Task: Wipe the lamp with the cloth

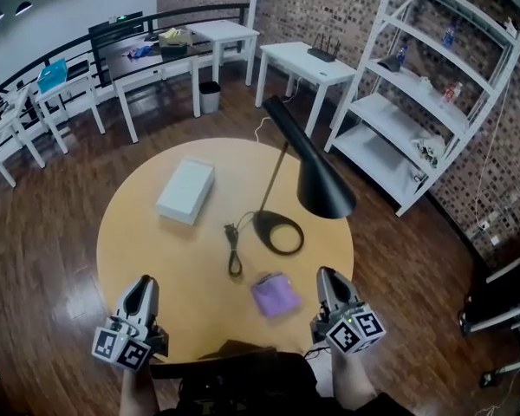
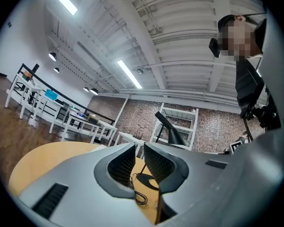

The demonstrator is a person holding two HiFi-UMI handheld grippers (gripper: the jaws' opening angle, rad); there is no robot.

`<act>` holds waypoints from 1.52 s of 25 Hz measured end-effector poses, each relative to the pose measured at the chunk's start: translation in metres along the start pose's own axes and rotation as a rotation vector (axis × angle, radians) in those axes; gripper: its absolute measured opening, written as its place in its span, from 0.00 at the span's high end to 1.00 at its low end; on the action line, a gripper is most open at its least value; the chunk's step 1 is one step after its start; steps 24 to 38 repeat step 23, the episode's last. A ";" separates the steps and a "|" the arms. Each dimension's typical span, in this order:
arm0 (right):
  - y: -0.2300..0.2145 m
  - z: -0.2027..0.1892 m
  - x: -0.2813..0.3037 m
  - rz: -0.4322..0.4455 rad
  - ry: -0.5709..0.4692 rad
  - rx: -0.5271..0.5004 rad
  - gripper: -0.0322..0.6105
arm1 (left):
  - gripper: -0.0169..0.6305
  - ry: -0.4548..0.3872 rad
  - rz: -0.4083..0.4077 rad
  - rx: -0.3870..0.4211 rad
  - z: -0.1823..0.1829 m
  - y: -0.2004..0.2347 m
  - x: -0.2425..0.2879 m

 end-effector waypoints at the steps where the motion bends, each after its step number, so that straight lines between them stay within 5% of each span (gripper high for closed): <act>1: -0.001 0.000 0.001 -0.004 0.001 -0.004 0.95 | 0.91 0.004 -0.005 -0.002 -0.001 0.000 0.000; 15: 0.020 0.001 0.014 0.121 0.010 0.013 0.95 | 0.91 0.034 -0.045 -0.018 -0.013 -0.009 0.009; 38: 0.012 -0.003 -0.002 0.060 0.004 0.003 0.95 | 0.91 0.056 -0.038 -0.013 -0.017 -0.010 -0.001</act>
Point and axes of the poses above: the fingertips, and each gripper's own axes: x forward along the fingers, y to its left, z out of its top, the point moved 7 cm from there along -x, backward along the fingers, and after that the axes turned 5 degrees about z, right-handed, at the moved point
